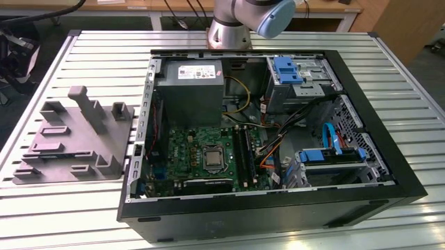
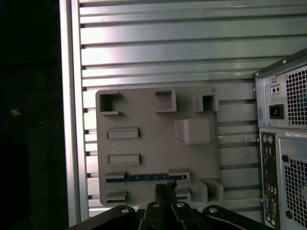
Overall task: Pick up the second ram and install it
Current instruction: 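Reach for the second ram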
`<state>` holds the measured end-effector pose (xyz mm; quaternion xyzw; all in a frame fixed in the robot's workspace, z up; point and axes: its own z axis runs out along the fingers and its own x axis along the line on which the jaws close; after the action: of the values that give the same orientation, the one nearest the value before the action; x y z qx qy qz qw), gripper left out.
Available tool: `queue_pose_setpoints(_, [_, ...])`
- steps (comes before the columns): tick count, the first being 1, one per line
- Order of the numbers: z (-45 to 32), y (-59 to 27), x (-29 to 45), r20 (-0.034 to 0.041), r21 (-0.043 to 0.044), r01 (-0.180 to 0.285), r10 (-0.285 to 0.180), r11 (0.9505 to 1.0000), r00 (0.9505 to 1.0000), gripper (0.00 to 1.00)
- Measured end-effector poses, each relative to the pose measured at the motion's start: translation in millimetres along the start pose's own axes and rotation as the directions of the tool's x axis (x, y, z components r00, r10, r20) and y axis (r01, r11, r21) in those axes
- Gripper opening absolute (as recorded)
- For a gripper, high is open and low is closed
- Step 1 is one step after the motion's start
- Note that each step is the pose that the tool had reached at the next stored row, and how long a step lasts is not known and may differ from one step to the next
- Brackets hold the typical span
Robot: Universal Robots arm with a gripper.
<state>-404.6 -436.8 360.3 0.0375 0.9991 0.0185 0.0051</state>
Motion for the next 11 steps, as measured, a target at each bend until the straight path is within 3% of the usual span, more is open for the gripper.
queue_pose_setpoints(11, [10.4, -23.0, -1.6, -0.0105, 0.0006, 0.000, 0.000, 1.0000, 0.9999, 0.10])
